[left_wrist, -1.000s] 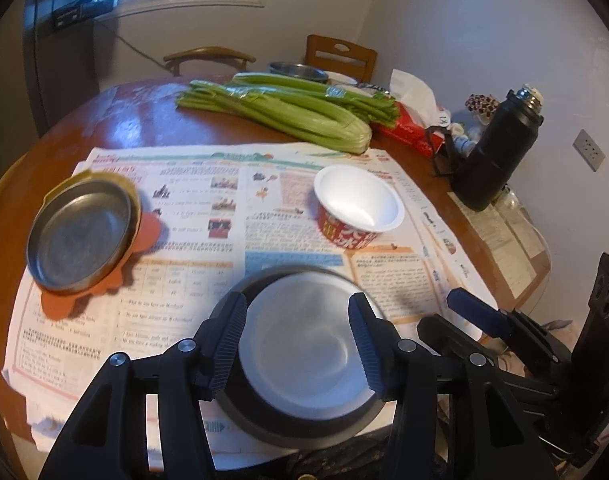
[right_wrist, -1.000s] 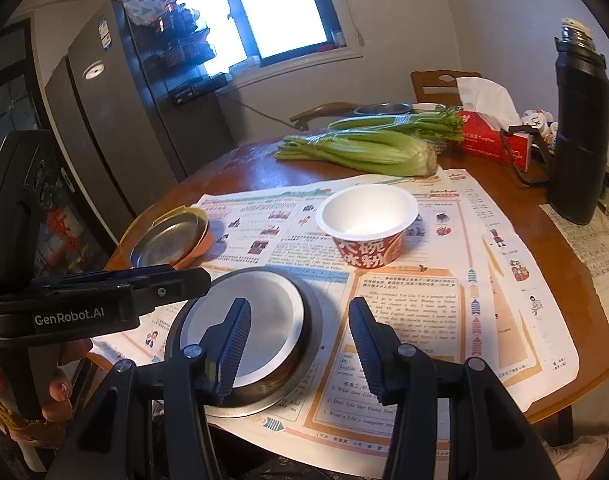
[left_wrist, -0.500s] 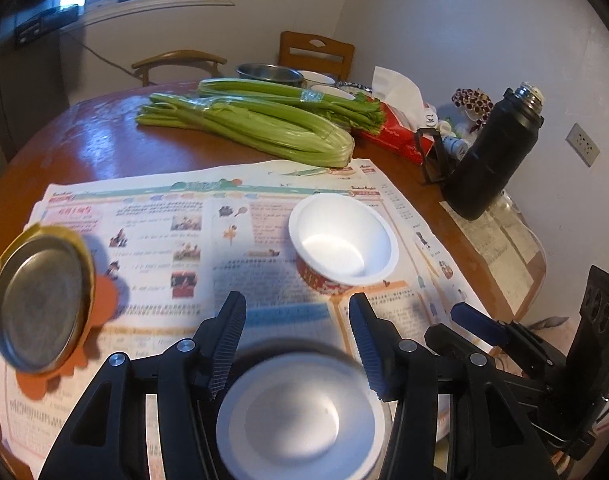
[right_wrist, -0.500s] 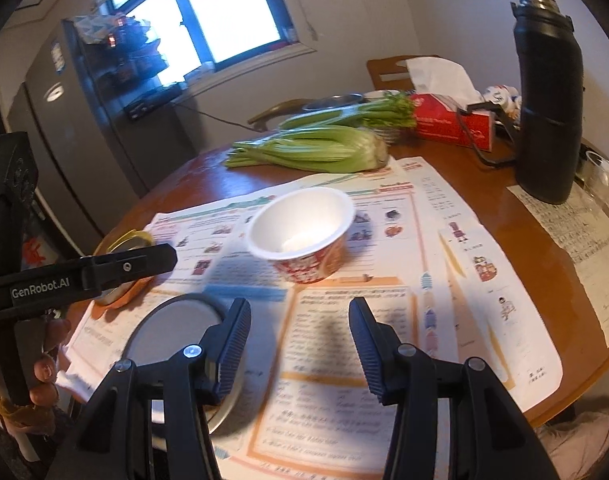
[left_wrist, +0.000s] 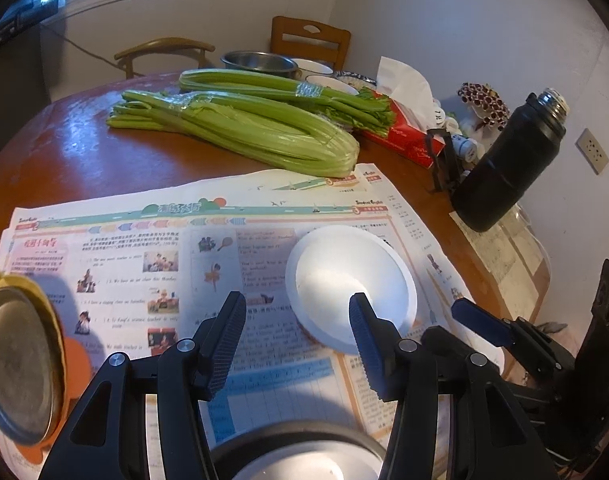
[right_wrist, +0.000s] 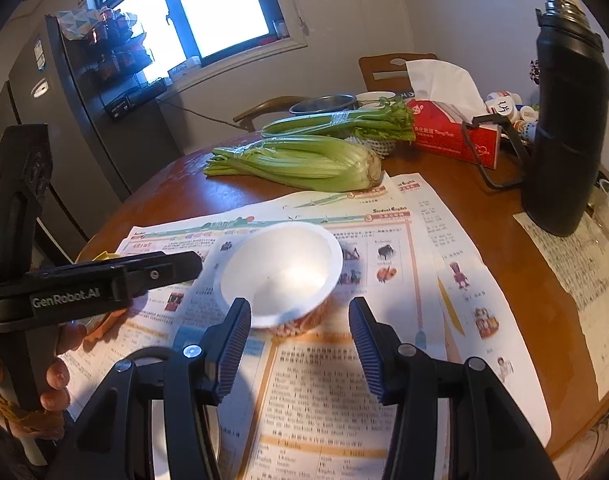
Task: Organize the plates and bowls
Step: 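Reach the left tool to the small red-printed white bowl and grip its rim, then lift the small white bowl with the left tool and carry it over the steel bowl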
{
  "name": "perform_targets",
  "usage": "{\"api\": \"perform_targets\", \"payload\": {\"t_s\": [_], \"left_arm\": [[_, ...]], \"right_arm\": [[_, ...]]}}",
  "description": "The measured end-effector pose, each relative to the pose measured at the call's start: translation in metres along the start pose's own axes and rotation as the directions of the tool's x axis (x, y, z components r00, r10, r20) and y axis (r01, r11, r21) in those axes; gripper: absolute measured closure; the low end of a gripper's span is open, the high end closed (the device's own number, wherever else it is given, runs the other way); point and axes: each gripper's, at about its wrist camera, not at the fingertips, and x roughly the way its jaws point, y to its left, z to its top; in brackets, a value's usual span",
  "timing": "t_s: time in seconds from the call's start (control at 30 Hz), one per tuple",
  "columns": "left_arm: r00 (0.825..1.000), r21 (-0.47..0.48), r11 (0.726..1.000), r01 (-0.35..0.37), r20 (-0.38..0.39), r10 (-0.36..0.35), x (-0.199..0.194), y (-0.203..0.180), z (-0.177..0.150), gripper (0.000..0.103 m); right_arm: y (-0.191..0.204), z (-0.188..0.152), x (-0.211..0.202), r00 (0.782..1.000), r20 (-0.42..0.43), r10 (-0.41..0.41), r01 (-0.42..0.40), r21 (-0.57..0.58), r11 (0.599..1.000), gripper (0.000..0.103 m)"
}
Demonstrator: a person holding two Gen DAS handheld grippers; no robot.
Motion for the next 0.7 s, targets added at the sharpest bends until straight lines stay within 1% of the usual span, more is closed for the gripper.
{"api": "perform_targets", "payload": {"t_s": [0.4, 0.5, 0.7], "left_arm": [[0.998, -0.001, 1.000, 0.022, -0.051, -0.022, 0.033, 0.002, 0.009, 0.047], [0.997, -0.007, 0.999, 0.043, -0.071, -0.043, 0.039, 0.003, 0.009, 0.047], [0.995, -0.016, 0.999, 0.040, -0.093, -0.041, 0.050, 0.005, 0.009, 0.047]], "right_arm": [[-0.007, 0.008, 0.031, 0.999, -0.052, -0.007, 0.008, 0.016, 1.000, 0.052], [-0.009, 0.008, 0.037, 0.998, -0.066, -0.012, 0.013, 0.018, 1.000, 0.052], [-0.004, 0.006, 0.051, 0.995, -0.095, -0.002, 0.002, 0.000, 1.000, 0.052]]}}
